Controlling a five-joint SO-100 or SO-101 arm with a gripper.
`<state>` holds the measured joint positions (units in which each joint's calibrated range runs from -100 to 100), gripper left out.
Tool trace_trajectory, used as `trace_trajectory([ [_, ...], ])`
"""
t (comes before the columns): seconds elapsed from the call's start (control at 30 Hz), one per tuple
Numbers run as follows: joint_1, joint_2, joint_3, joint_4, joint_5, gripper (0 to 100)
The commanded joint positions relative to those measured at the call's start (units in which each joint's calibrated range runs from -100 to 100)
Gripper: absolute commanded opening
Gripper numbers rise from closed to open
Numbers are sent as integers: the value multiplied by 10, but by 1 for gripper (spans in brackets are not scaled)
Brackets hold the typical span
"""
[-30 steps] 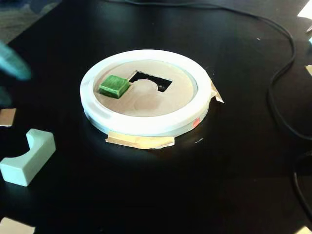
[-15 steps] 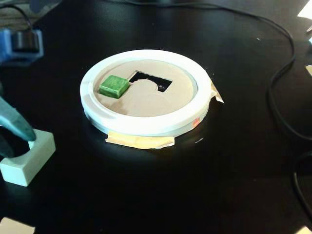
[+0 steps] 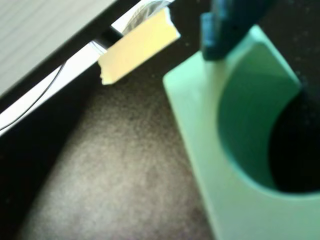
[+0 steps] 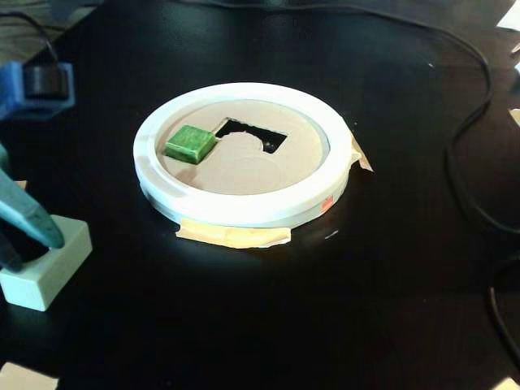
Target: Pick up the square block and drop it in corresponding square shaped hole
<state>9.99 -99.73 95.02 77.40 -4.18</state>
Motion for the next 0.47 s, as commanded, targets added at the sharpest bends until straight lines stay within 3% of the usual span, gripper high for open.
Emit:
trace_trajectory([
  [0.0, 6, -3, 0, -8, 2, 100],
  [0.43, 9, -3, 0, -8, 1, 100],
])
